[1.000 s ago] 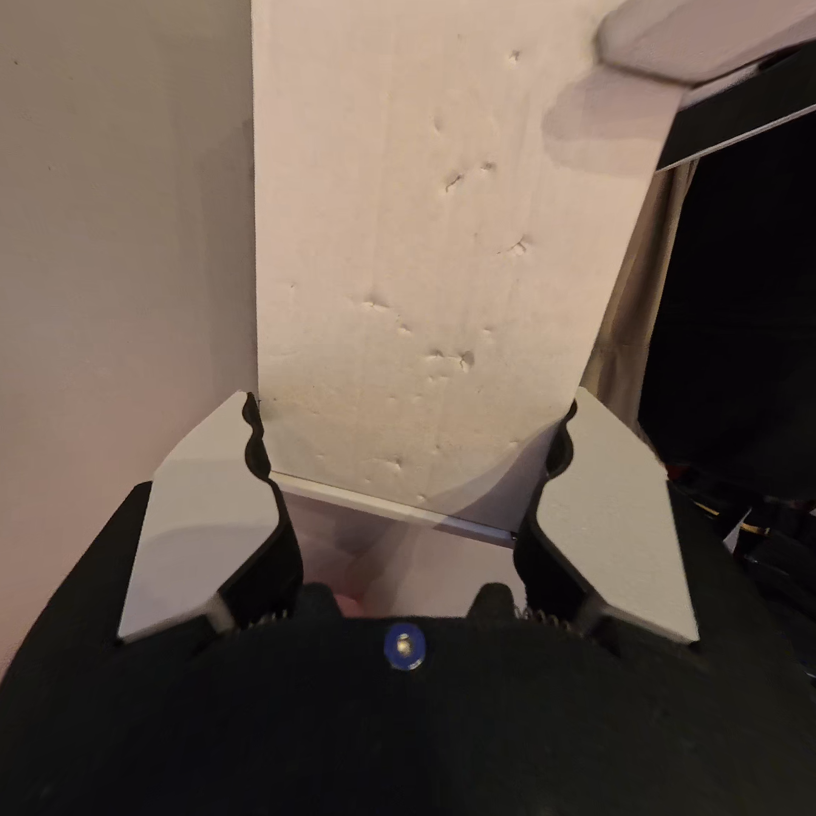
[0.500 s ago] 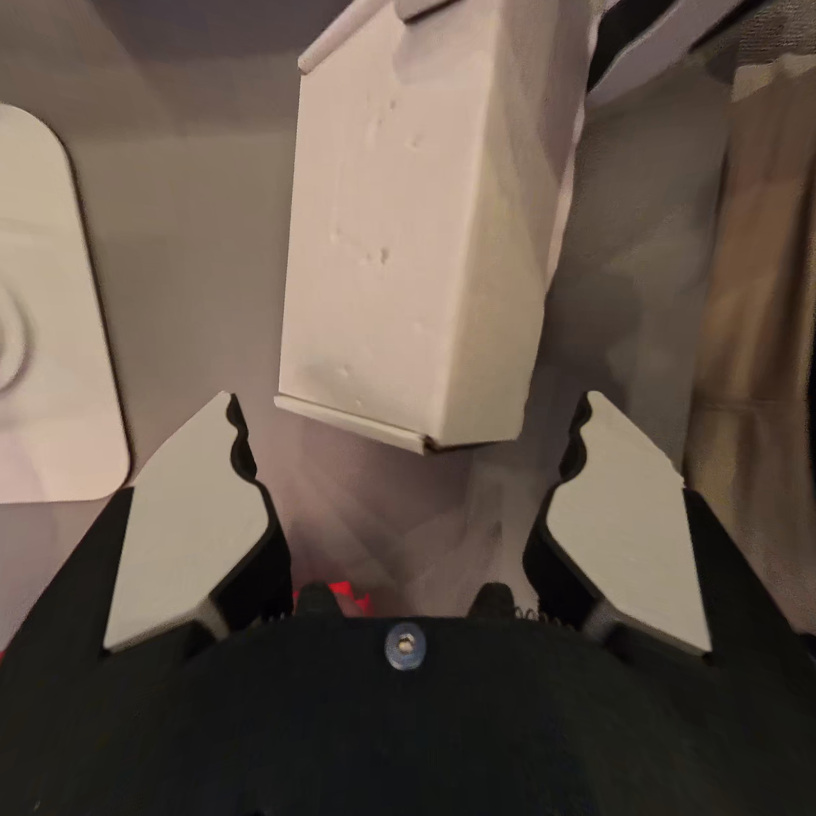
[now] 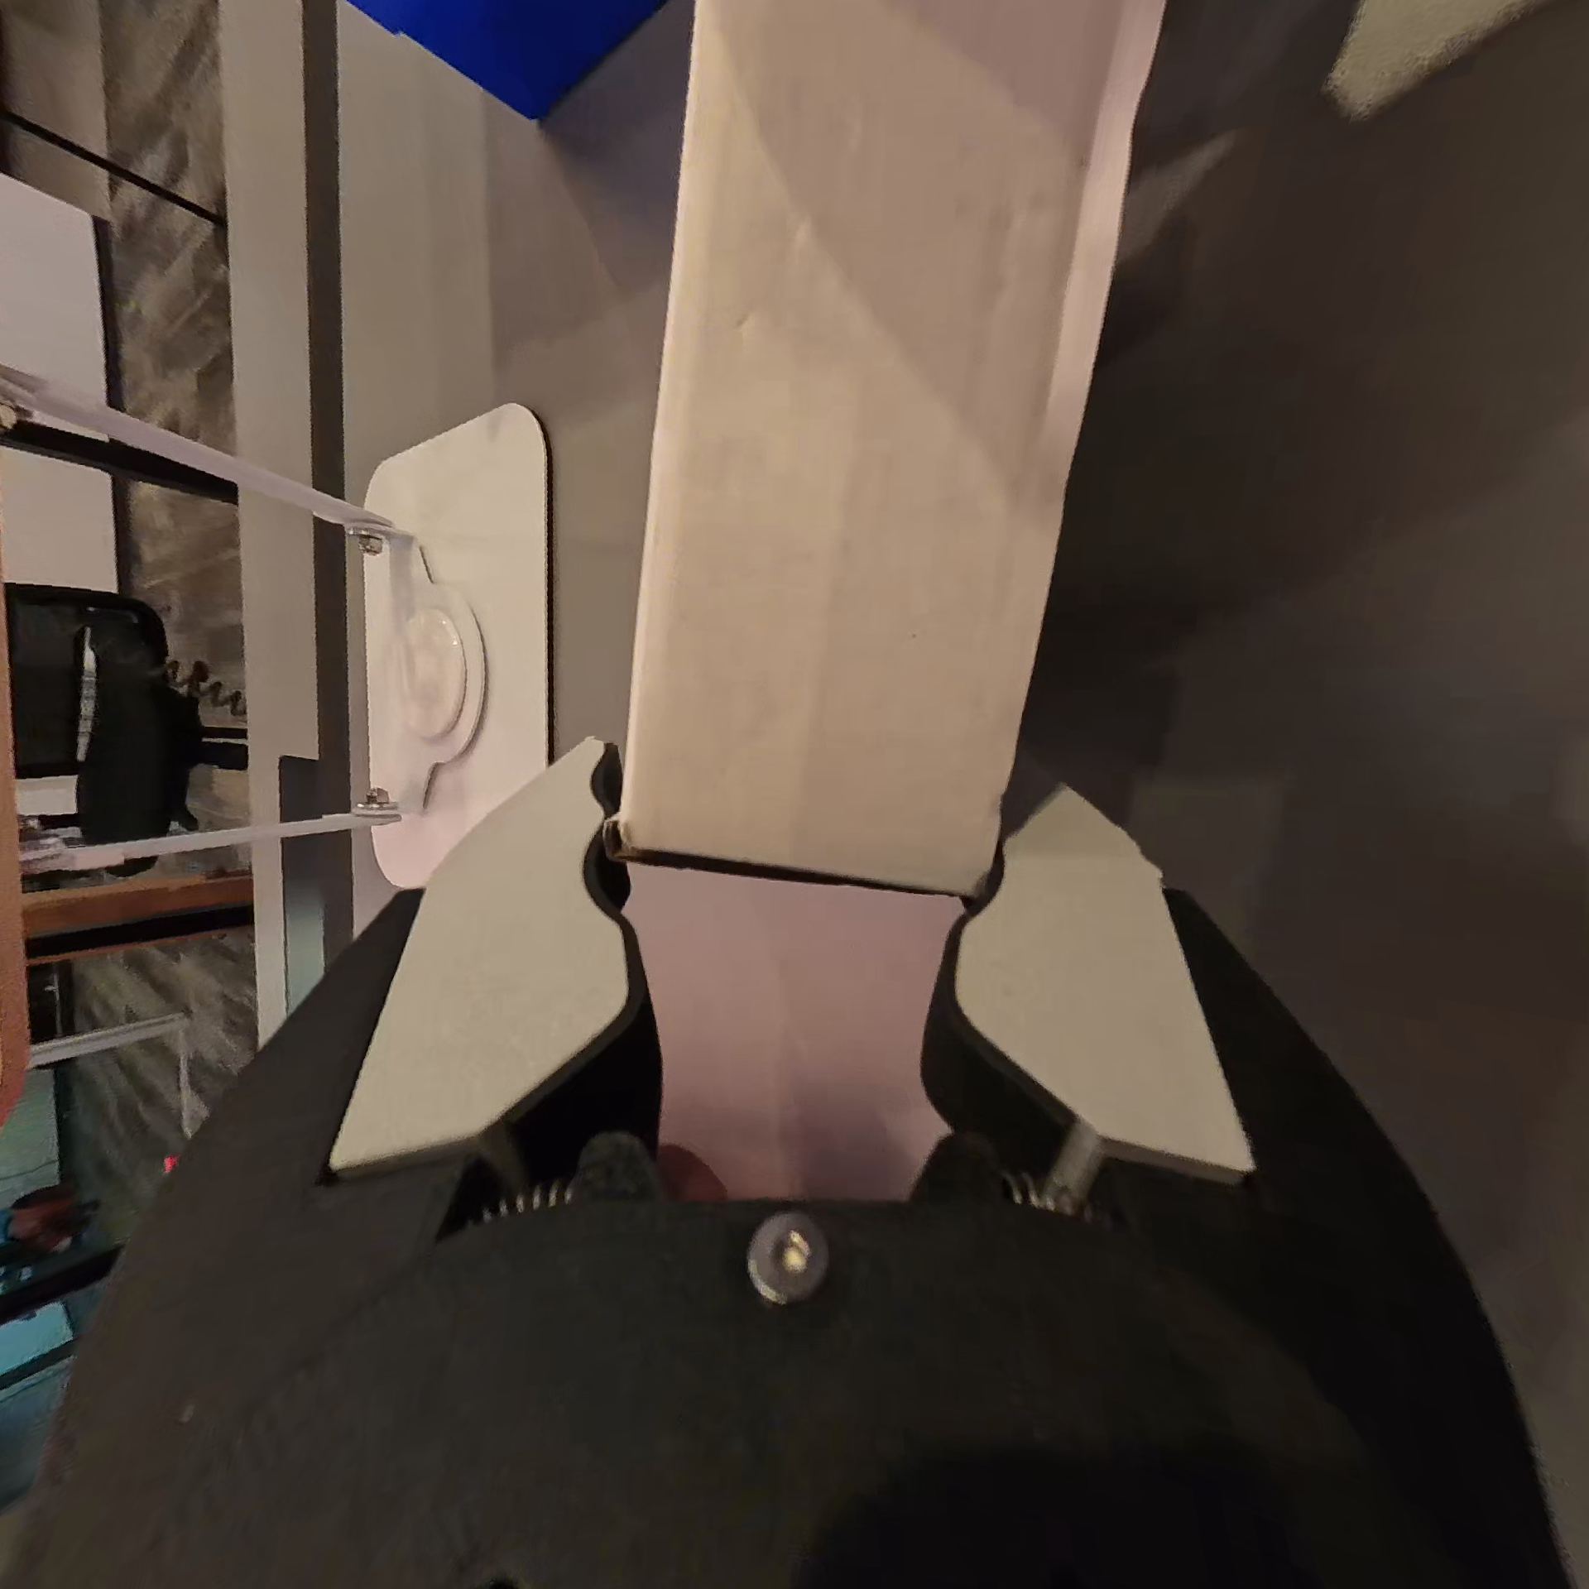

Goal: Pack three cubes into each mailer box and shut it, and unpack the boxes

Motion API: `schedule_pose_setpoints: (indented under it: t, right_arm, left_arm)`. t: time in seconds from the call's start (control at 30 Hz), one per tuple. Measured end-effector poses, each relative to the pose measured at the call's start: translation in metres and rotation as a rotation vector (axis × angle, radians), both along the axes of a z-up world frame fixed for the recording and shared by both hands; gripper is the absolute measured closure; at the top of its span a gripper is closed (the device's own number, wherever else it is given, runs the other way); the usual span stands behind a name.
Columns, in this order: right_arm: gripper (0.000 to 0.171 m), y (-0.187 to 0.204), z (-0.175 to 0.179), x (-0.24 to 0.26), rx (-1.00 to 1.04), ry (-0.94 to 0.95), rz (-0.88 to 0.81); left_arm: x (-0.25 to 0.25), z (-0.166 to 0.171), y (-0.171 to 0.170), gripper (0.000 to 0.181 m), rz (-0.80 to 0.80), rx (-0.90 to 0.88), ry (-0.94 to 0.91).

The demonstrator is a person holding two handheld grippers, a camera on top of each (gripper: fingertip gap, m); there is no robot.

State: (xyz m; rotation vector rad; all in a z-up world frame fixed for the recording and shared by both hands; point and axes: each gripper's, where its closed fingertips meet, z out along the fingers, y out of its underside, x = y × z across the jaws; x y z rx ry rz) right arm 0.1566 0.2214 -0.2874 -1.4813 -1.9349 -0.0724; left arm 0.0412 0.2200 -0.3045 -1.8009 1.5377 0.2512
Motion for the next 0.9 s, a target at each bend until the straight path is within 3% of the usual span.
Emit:
schedule_pose_setpoints:
  t: [0.13,0.27,0.53,0.9]
  right_arm:
    - [0.096,-0.001,0.002,-0.007,0.051,-0.023,-0.005]
    - [0.110,-0.003,0.009,-0.019,0.139,0.002,0.017]
    - [0.113,-0.010,0.012,-0.019,-0.133,0.049,0.024]
    - [0.113,-0.007,0.015,-0.018,-0.342,0.026,0.047]
  left_arm:
    - [0.000,0.000,0.001,0.106,0.014,-0.003,-0.008]
    - [0.000,0.000,0.000,0.106,0.012,-0.021,-0.005]
    - [0.001,0.001,0.001,0.108,-0.009,-0.027,0.006]
    - [0.004,0.002,0.003,0.108,-0.007,-0.036,-0.032]
